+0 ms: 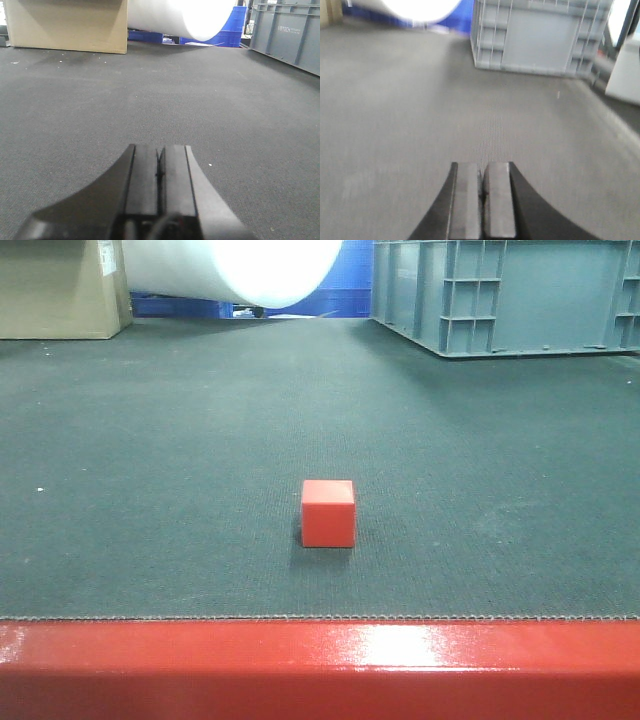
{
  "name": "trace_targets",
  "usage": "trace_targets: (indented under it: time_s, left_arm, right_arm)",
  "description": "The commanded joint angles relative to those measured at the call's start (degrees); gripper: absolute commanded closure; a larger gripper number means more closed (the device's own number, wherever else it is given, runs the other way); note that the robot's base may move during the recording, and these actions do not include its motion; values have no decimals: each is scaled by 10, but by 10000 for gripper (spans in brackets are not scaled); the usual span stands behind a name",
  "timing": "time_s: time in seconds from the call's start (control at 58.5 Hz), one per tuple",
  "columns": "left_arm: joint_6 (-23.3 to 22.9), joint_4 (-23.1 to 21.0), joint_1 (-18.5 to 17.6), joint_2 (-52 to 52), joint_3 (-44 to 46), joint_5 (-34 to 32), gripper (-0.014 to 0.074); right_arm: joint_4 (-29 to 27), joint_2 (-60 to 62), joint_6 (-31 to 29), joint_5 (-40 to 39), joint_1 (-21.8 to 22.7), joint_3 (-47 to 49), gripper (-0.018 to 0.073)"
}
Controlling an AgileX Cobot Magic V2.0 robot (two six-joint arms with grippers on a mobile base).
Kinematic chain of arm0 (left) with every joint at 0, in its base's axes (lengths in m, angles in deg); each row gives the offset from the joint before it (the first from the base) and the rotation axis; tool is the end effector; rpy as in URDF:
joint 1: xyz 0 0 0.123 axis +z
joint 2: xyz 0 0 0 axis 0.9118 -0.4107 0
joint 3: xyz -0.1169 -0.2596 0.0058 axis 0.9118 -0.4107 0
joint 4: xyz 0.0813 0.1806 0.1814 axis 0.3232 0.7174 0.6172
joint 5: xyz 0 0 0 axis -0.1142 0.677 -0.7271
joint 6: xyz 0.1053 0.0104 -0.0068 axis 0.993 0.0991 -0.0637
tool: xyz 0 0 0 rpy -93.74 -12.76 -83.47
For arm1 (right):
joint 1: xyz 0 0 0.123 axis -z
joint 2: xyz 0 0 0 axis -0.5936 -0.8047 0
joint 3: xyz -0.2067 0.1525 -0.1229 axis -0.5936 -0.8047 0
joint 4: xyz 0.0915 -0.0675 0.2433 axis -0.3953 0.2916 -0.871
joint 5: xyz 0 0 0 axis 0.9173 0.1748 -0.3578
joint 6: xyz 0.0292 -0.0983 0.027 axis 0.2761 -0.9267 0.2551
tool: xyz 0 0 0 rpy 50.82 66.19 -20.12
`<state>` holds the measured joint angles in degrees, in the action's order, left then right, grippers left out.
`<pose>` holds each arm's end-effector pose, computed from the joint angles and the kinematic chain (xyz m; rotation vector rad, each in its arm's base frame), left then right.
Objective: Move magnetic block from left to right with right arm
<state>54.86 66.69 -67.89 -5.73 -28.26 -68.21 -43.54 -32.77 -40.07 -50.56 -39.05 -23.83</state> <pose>0.0887 -0.0034 0.2023 0.0021 1.5189 -0.0582 0.0891 0.0038 0.2004 -0.0696 1.5427 -0.0024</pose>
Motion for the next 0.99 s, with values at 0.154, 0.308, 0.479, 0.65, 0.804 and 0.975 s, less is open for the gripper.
trace_targets:
  time_s: [0.154, 0.308, 0.479, 0.65, 0.804, 0.975]
  left_arm:
    - [-1, -4, -3, 4, -6, -47, 713]
    - [-1, -4, -3, 4, -6, -47, 713]
    - [-1, -4, -3, 4, -6, -47, 713]
    - [-1, -4, -3, 4, -6, -47, 713]
    - [-1, -4, -3, 4, -6, -47, 713]
    - [-1, -4, -3, 4, -6, -47, 713]
  right_arm:
    - [8, 12, 0, -74, 2, -2, 494]
    - [8, 12, 0, -74, 2, -2, 494]
    - [8, 12, 0, -74, 2, -2, 494]
    - [8, 12, 0, -74, 2, -2, 494]
    - [8, 12, 0, -74, 2, -2, 494]
    - [8, 12, 0, -74, 2, -2, 494]
